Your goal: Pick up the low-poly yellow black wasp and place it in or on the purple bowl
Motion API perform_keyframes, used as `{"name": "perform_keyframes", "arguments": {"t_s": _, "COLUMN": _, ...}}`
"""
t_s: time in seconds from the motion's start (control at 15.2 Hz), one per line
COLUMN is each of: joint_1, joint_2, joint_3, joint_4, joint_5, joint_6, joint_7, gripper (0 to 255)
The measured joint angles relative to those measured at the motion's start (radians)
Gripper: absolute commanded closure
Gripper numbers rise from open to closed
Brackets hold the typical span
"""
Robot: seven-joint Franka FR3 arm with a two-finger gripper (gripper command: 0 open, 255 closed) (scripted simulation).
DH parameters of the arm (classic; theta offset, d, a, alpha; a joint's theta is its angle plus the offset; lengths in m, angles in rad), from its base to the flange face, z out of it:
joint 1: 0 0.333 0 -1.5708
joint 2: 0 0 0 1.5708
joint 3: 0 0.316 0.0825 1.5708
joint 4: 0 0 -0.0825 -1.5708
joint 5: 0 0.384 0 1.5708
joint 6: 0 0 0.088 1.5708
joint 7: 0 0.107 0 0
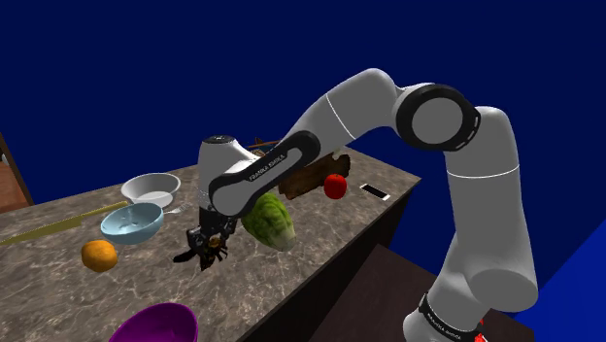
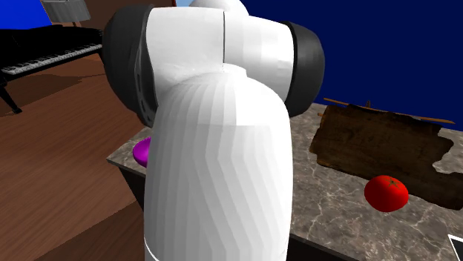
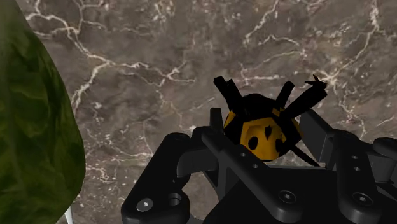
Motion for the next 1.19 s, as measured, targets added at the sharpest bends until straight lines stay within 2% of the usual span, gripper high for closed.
{"name": "perform_keyframes", "arguments": {"t_s": 1.19, "joint_1": -0.015, "joint_2": -0.139, "joint_3": 0.022, "joint_4": 0.056, "joint_5": 0.038, "joint_6": -0.191, "joint_7": -0.013, "gripper": 255}}
